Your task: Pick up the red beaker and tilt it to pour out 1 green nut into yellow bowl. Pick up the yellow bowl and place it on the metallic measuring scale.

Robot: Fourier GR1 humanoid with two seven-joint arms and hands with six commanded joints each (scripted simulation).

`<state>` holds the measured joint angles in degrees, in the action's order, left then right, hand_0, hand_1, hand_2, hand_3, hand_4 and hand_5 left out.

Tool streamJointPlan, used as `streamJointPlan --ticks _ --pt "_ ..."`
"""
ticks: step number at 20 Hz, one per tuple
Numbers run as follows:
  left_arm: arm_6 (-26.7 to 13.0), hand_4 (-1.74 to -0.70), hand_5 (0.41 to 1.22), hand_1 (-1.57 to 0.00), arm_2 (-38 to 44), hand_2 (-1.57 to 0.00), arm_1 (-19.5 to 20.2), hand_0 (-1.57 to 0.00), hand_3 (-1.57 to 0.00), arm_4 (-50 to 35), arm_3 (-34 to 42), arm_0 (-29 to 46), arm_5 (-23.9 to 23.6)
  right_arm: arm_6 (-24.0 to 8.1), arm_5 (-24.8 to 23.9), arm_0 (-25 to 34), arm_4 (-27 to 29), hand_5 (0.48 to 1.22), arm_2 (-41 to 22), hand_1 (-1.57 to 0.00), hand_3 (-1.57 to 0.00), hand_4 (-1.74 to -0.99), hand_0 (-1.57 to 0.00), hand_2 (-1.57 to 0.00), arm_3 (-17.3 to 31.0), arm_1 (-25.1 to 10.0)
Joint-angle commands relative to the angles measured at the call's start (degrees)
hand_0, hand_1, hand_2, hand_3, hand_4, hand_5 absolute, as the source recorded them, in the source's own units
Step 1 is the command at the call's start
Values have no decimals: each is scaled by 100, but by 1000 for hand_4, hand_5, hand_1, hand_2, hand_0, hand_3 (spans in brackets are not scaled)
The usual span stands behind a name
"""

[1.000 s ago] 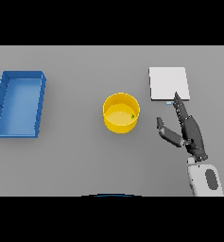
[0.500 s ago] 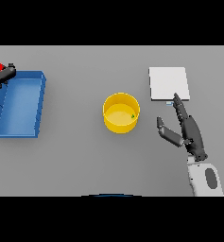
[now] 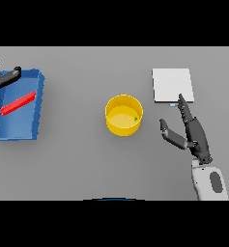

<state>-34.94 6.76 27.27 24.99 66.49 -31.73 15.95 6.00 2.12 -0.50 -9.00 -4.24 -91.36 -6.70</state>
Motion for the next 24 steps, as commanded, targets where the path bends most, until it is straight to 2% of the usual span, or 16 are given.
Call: streamJointPlan --ticks 1,5,6,7,8,9,10,11,12,15,17,19,24 --pt "-1 -760 655 -111 -56 -99 -10 -131 -61 128 16 19 23 -14 -19 -4 -40 717 -13 1 1 -1305 1 1 -1 -5" --pt "18 -730 661 -45 -35 -40 -136 -53 -25 209 177 8 -186 -197 -39 72 -81 704 -69 1 1 -1277 1 1 -22 56" --pt "7 -728 664 -36 1 -32 -133 -42 -19 186 218 44 -212 -368 -148 174 -274 688 -72 1 1 -1281 1 1 -24 -39" --pt "43 -723 667 -28 -9 -25 -182 -34 -15 189 254 76 -273 -423 -234 170 -532 675 -181 1 1 -1262 1 1 -124 -102" --pt "52 -718 675 -22 2 -20 -199 -27 -12 180 261 46 -298 -623 -208 332 -722 662 -269 1 1 -1222 1 1 -105 -195" --pt "35 -716 682 -18 23 -16 -202 -21 -9 152 309 -1 -300 -541 0 453 -672 663 -332 1 1 -1190 1 1 -91 -285" --pt "99 -720 685 -14 33 -12 -205 -17 -7 133 384 76 -317 -289 194 569 -659 672 -408 1 1 -1167 -13 1 -53 -393" --pt "163 -722 693 -11 28 -10 -202 -13 -6 117 414 122 -302 -138 448 729 -664 680 -502 1 1 -1174 -10 1 28 -541" --pt "155 -726 700 -9 31 -8 -209 -10 -4 123 462 147 -330 -92 617 867 -702 683 -583 1 1 -1202 -8 1 45 -653" --pt "133 -739 709 -4 28 -3 -231 -5 -2 111 531 192 -327 -182 896 1448 -1368 656 -1012 1 1 -1260 -3 1 324 -1046" --pt "104 -744 709 -2 35 -2 -272 -3 -1 71 622 217 -325 -271 1041 1789 -1809 638 -1328 1 1 -1243 -2 1 454 -1220" --pt "131 -747 711 -1 44 -1 -289 -1 0 79 534 200 -356 -119 1197 2061 -2250 620 -1665 1 1 -1230 -1 1 537 -1451" --pt "232 -755 716 0 80 0 -283 0 1 41 531 246 -365 127 1729 2739 -2670 625 -2233 1 1 -1231 0 1 848 -1598"
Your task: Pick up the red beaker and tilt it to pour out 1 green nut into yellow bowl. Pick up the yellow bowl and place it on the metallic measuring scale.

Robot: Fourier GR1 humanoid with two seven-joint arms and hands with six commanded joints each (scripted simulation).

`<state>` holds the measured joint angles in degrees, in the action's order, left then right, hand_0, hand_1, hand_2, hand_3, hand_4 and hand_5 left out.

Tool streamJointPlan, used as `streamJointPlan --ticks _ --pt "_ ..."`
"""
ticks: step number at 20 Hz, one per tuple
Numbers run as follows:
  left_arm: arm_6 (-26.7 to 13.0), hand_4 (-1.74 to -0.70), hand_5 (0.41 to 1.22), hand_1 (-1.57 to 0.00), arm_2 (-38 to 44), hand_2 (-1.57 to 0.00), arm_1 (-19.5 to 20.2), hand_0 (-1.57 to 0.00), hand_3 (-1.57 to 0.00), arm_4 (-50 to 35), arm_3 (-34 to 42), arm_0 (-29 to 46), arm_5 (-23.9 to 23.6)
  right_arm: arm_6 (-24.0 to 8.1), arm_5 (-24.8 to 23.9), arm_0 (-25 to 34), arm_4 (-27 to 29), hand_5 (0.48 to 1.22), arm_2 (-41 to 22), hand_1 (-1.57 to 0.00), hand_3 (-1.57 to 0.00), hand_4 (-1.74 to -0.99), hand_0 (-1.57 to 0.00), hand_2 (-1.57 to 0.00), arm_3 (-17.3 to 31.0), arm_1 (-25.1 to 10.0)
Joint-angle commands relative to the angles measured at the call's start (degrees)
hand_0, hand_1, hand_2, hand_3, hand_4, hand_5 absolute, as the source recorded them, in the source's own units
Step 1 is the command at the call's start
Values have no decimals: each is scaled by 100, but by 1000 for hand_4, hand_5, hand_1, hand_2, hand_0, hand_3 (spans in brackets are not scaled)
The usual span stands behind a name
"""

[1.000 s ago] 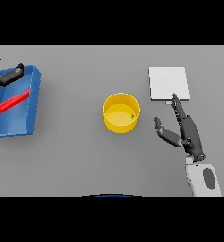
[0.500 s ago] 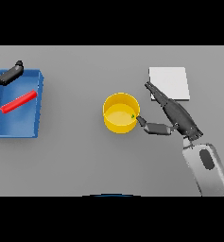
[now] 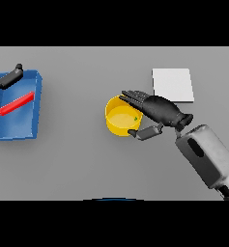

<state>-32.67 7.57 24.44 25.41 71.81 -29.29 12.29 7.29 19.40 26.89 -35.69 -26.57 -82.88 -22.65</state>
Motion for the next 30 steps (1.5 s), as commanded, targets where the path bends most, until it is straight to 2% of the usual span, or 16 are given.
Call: streamJointPlan --ticks 1,3,6,10,13,20,24,26,28,30 --pt "7 -755 717 0 25 1 15 0 1 -18 -16 -7 7 25 140 87 -96 632 -126 1 1 -1226 1 1 60 -62" --pt "38 -762 720 1 73 1 40 1 1 -70 -5 9 30 143 247 248 -236 638 -297 1 1 -1212 1 1 227 -101" --pt "151 -780 721 1 89 1 -72 1 1 -152 -21 -1 -16 113 466 461 -317 648 -469 1 1 -1214 1 1 311 -62" --pt "219 -791 729 1 112 1 -45 1 1 -124 -166 -82 -54 443 420 611 -466 656 -641 1 1 -1228 1 1 736 -71" --pt "276 -798 725 1 166 1 9 1 1 -166 -172 -62 -25 489 461 762 -606 669 -801 1 1 -1249 1 1 977 -26" --pt "143 -792 725 1 103 1 -42 1 1 -114 -85 -56 -39 546 567 907 -720 699 -1020 1 0 -1279 1 1 1477 159" --pt "103 -794 728 1 82 1 -87 1 1 -120 3 -44 -51 691 513 927 -765 712 -1110 1 -27 -1286 1 -9 1646 242" --pt "103 -793 730 1 88 1 -64 1 1 -118 75 28 -45 709 424 948 -776 738 -1104 1 -60 -1293 1 -27 1760 308" --pt "46 -793 732 1 77 1 -87 1 1 -113 96 39 -51 702 424 927 -735 800 -1063 -14 -121 -1333 1 -84 1781 314" --pt "13 -796 730 1 88 1 -77 1 1 -157 206 70 -4 694 508 960 -696 875 -1041 -145 -243 -1396 -173 -204 1747 313"
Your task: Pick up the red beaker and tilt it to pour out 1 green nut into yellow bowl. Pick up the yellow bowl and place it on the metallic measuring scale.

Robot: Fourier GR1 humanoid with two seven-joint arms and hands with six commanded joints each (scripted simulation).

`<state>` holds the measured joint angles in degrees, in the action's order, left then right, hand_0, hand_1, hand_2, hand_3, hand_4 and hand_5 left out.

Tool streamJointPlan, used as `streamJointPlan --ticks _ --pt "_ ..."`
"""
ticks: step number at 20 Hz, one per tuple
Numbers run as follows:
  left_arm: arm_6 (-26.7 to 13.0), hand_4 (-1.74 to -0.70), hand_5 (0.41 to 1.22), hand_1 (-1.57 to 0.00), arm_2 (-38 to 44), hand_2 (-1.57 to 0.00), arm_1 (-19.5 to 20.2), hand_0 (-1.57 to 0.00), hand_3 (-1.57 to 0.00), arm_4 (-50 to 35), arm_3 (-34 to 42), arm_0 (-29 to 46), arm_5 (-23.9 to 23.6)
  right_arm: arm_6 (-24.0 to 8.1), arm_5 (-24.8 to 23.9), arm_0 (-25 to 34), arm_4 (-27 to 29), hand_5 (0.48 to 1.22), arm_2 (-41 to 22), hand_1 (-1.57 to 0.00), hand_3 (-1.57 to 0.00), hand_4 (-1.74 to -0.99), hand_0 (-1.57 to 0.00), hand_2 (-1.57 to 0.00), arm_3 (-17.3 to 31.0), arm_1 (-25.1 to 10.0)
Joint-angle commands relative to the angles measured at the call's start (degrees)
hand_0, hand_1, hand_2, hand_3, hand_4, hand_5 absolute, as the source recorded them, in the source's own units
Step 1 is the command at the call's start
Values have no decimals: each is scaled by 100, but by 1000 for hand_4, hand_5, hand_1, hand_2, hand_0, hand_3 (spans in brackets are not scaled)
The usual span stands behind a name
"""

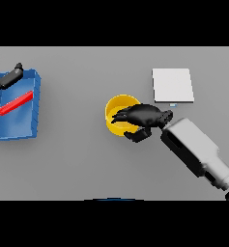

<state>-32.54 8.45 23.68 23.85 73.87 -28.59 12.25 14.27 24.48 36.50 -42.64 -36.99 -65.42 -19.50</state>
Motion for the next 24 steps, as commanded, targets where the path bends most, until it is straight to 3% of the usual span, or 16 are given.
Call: streamJointPlan --ticks 1,2,4,5,7,9,14,16,20,24 --pt "6 -793 729 1 -22 1 -3 1 1 13 15 4 8 49 -3 -3 -46 944 -45 -258 -328 -1436 -322 -289 18 -11" --pt "70 -793 729 1 -24 1 -21 1 1 13 25 56 -19 -10 12 34 -82 999 -66 -376 -419 -1479 -469 -379 25 20" --pt "-16 -788 732 1 -10 1 17 1 1 50 -53 -39 -27 108 78 80 -76 1079 -79 -649 -834 -1469 -780 -590 57 -27" --pt "63 -791 733 1 5 1 19 1 1 21 -84 -3 -17 69 77 23 -52 1108 -70 -806 -978 -1521 -938 -787 -4 -39" --pt "106 -793 736 1 -10 1 1 1 1 16 -32 26 -25 103 167 37 -1 1148 -61 -1081 -1030 -1594 -1166 -1069 -49 -91" --pt "72 -793 734 1 0 1 18 1 1 15 -86 -23 -4 167 119 -22 3 1175 -81 -1258 -1089 -1642 -1312 -1250 -124 -143" --pt "43 -785 724 1 1 1 52 1 1 46 -104 -67 -8 -247 287 80 88 1206 21 -1468 -1260 -1699 -1486 -1466 -347 -220" --pt "48 -783 727 1 -4 1 27 1 1 45 -104 -48 -30 -207 421 97 223 1211 127 -1505 -1350 -1711 -1517 -1504 -554 -378" --pt "169 -788 733 1 5 1 70 1 1 57 -114 -40 -45 -422 678 192 460 1217 284 -1544 -1325 -1721 -1549 -1543 -941 -622" --pt "279 -800 737 1 46 1 57 1 1 -11 -138 -58 -43 -826 798 408 546 1218 288 -1551 -1353 -1724 -1562 -1559 -845 -480"
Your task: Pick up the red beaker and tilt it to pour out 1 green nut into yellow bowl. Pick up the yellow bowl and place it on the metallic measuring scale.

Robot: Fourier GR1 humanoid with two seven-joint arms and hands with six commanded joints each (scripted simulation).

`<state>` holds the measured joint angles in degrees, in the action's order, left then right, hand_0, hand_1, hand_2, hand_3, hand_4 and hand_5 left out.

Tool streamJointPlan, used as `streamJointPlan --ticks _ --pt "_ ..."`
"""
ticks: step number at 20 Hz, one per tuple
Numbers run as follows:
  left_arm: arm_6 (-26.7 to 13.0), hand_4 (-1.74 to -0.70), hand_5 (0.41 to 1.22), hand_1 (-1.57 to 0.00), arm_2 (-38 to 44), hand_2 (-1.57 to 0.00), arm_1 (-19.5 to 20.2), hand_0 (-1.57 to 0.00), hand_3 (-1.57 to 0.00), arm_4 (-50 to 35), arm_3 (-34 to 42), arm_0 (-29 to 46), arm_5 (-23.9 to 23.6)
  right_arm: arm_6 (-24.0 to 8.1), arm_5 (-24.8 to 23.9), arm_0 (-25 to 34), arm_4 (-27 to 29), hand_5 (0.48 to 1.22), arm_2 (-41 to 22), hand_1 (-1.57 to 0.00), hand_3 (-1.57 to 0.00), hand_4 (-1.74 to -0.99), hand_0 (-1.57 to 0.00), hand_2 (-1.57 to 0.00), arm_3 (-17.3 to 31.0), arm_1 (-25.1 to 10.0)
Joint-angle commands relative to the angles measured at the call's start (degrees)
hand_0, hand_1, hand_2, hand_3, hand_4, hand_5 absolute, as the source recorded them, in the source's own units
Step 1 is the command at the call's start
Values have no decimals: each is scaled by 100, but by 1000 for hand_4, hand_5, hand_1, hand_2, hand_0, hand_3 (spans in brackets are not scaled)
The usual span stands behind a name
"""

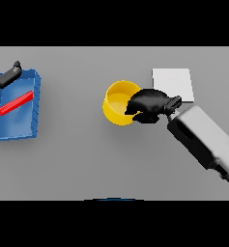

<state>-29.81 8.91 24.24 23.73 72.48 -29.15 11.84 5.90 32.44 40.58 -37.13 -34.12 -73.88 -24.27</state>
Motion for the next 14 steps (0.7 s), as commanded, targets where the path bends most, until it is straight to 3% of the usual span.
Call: streamJointPlan --ticks 1,3,4,8,10,11,14 --pt "-13 -799 741 1 16 1 40 1 1 21 -91 -68 0 -9 40 -3 56 1218 35 -1555 -1319 -1723 -1564 -1561 -57 -33" --pt "-29 -795 747 1 8 1 40 1 1 28 -65 -58 3 -94 -39 98 42 1219 112 -1561 -1269 -1723 -1566 -1565 10 -91" --pt "-3 -794 748 1 23 1 68 1 1 -7 -26 -21 51 -128 -80 145 27 1220 171 -1535 -1279 -1723 -1471 -1566 16 -198" --pt "-104 -792 754 1 25 1 66 1 1 5 2 -58 43 -284 -231 352 -15 1220 336 -1556 -1383 -1725 -1529 -1569 358 -448" --pt "-173 -803 755 1 55 1 65 1 1 -42 -16 -91 82 -87 -379 393 -20 1221 383 -1561 -1417 -1726 -1544 -1570 561 -592" --pt "-145 -803 757 1 61 1 90 1 1 -4 -110 -130 54 -214 -438 448 -41 1221 411 -1563 -1407 -1725 -1550 -1570 663 -585" --pt "-52 -801 754 1 79 1 96 1 1 -14 -168 -94 43 -53 -690 578 -137 1221 422 -1567 -1311 -1724 -1560 -1570 1161 -685"
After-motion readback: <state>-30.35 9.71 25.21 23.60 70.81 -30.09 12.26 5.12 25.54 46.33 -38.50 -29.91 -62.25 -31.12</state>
